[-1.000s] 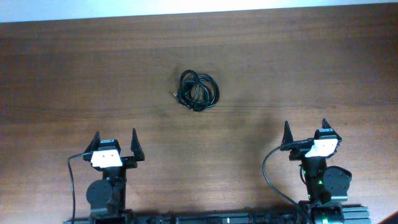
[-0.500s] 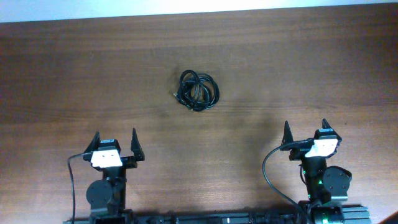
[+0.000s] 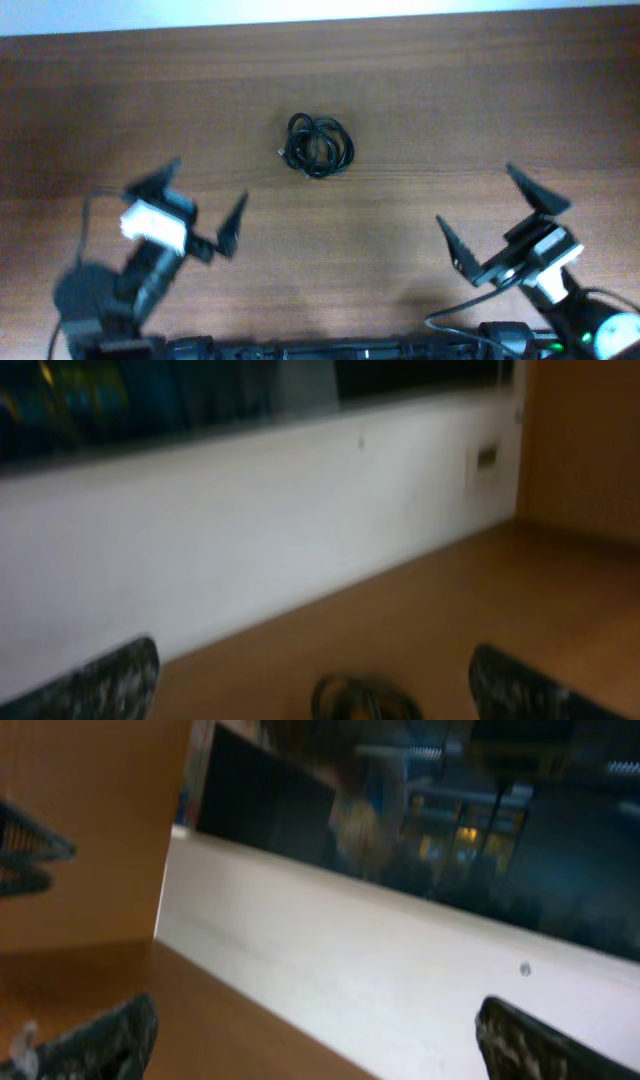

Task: Untangle cables
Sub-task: 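Open both grippers and move them toward the black cable bundle, then grasp separate strands of the cable bundle with both grippers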

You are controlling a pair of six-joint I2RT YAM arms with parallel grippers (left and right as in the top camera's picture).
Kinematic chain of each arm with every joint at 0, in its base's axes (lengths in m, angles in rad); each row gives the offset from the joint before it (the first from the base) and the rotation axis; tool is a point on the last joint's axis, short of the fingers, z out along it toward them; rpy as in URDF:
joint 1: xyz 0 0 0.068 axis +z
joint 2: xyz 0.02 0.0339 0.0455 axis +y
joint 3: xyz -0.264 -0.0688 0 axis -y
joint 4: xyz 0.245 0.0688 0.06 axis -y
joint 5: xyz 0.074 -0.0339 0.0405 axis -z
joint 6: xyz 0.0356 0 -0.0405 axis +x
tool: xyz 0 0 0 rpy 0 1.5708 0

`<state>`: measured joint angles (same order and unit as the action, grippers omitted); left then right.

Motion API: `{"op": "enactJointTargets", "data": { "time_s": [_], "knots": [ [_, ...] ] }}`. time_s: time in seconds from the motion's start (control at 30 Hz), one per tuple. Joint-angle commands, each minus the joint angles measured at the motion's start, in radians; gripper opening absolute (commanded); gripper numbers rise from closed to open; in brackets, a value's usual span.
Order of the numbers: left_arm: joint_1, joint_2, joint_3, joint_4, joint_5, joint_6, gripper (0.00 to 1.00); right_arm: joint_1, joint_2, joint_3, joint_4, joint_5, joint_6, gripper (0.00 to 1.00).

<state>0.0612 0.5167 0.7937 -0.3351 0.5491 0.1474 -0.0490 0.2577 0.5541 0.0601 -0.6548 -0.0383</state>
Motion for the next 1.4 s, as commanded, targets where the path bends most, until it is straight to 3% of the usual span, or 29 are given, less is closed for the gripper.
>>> {"op": "enactJointTargets", "data": {
  "time_s": [0.0,0.1,0.17,0.33,0.4,0.47,0.5,0.6,0.67,0.7,0.77,0.93,1.07,1.17,1.2,1.27,1.3,1.37],
  "knots": [
    [0.002,0.391,0.359,-0.307,0.005,0.042,0.99,0.003,0.311,0.306,-0.306,-0.079,-0.073,0.99],
    [-0.018,0.802,0.711,-0.681,0.0,0.11,0.99,0.003,0.715,0.732,-0.783,-0.082,-0.149,0.99],
    [-0.051,0.997,0.802,-0.744,0.001,0.109,0.99,0.011,0.931,0.924,-0.998,-0.082,-0.149,0.99],
    [-0.148,1.278,0.802,-0.69,0.136,0.071,0.99,0.167,1.341,0.955,-0.995,-0.379,-0.077,0.98],
    [-0.162,1.37,0.802,-0.687,0.135,0.07,0.99,0.26,1.498,0.955,-0.983,-0.236,-0.072,0.99],
    [-0.162,1.437,0.802,-0.679,0.135,0.038,0.99,0.341,1.612,0.955,-0.92,0.0,0.05,0.98],
    [-0.162,1.494,0.802,-0.676,0.135,0.022,0.99,0.393,1.691,0.955,-0.847,0.066,0.076,0.88],
    [-0.161,1.534,0.802,-0.671,0.077,0.022,0.99,0.409,1.73,0.955,-0.749,0.196,0.048,0.88],
    [-0.161,1.535,0.802,-0.664,-0.041,-0.085,0.99,0.409,1.73,0.954,-0.729,0.196,-0.011,0.88],
    [-0.161,1.535,0.802,-0.661,-0.089,-0.136,0.99,0.409,1.731,0.953,-0.729,0.196,-0.01,0.79],
    [-0.161,1.535,0.802,-0.661,-0.094,-0.136,0.99,0.409,1.731,0.942,-0.722,0.196,-0.01,0.7],
    [-0.162,1.535,0.802,-0.677,-0.038,-0.136,0.99,0.411,1.74,0.902,-0.64,0.136,-0.01,0.59],
    [-0.162,1.535,0.793,-0.688,-0.015,-0.135,0.99,0.43,1.792,0.902,-0.619,0.065,-0.006,0.59],
    [-0.162,1.535,0.793,-0.674,-0.015,-0.132,0.99,0.435,1.793,0.902,-0.59,0.12,-0.006,0.58],
    [-0.162,1.535,0.793,-0.676,-0.015,-0.132,0.99,0.435,1.793,0.902,-0.587,0.132,-0.005,0.53],
    [-0.177,1.535,0.793,-0.668,-0.015,-0.132,0.99,0.437,1.793,0.902,-0.575,0.131,0.085,0.09],
    [-0.197,1.535,0.793,-0.661,-0.014,-0.133,0.99,0.436,1.79,0.905,-0.575,0.093,0.173,0.04],
    [-0.233,1.535,0.792,-0.68,-0.028,-0.132,0.99,0.435,1.747,0.948,-0.579,-0.058,0.183,0.04]
  ]
}}
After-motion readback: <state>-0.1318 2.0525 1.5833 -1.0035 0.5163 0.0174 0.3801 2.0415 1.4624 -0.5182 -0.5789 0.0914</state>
